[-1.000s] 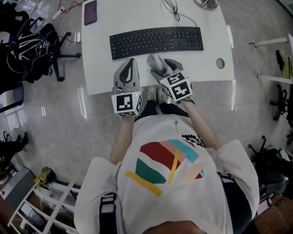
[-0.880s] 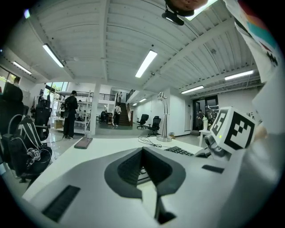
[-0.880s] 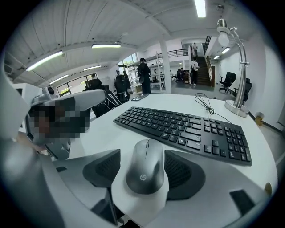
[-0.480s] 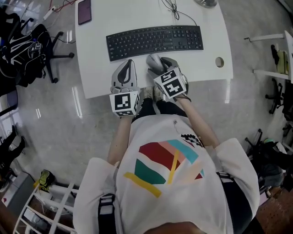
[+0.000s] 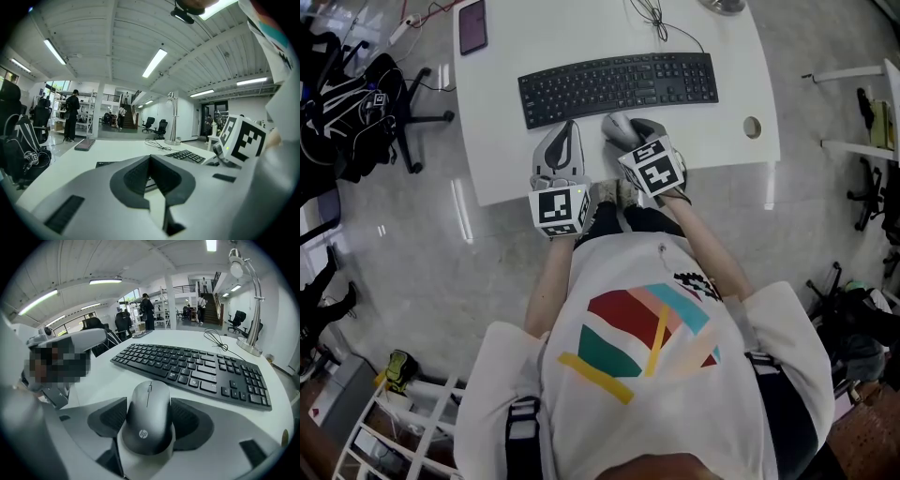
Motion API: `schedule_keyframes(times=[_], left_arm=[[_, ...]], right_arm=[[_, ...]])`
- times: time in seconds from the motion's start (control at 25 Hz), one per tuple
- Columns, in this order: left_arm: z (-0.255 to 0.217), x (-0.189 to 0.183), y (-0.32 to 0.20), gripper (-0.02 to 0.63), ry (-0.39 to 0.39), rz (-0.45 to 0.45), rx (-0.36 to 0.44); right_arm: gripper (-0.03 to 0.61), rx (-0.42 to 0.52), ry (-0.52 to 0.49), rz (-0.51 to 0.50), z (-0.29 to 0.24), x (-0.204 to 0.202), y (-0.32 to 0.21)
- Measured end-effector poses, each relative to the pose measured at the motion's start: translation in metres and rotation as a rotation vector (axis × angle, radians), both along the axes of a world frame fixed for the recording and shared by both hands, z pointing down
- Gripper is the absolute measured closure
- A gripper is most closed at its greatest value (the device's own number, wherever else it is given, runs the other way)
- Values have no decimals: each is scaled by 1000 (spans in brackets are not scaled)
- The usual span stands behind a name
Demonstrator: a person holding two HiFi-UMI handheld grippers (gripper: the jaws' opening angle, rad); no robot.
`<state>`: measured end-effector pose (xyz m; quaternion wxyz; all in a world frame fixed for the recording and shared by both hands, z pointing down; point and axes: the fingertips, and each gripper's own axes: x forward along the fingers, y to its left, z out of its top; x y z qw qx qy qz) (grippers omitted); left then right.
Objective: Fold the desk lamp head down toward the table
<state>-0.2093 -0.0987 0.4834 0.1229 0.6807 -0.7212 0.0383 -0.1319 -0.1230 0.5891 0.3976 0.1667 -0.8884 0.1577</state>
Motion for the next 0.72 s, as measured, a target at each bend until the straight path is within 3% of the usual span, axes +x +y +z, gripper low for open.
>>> schedule_keyframes(times=[0.32,0.48,0.72], left_arm=[[-1,5,-6,569,-4,11,-3],[-10,5,-13,569,-12,22,13],[-16,15,-29,569,-22,66,26]], right_arm=[[288,-5,9,5,-2,0,0],[288,38,-11,11,-15,5,-4],[288,63,-74,140,-46,33,-27]])
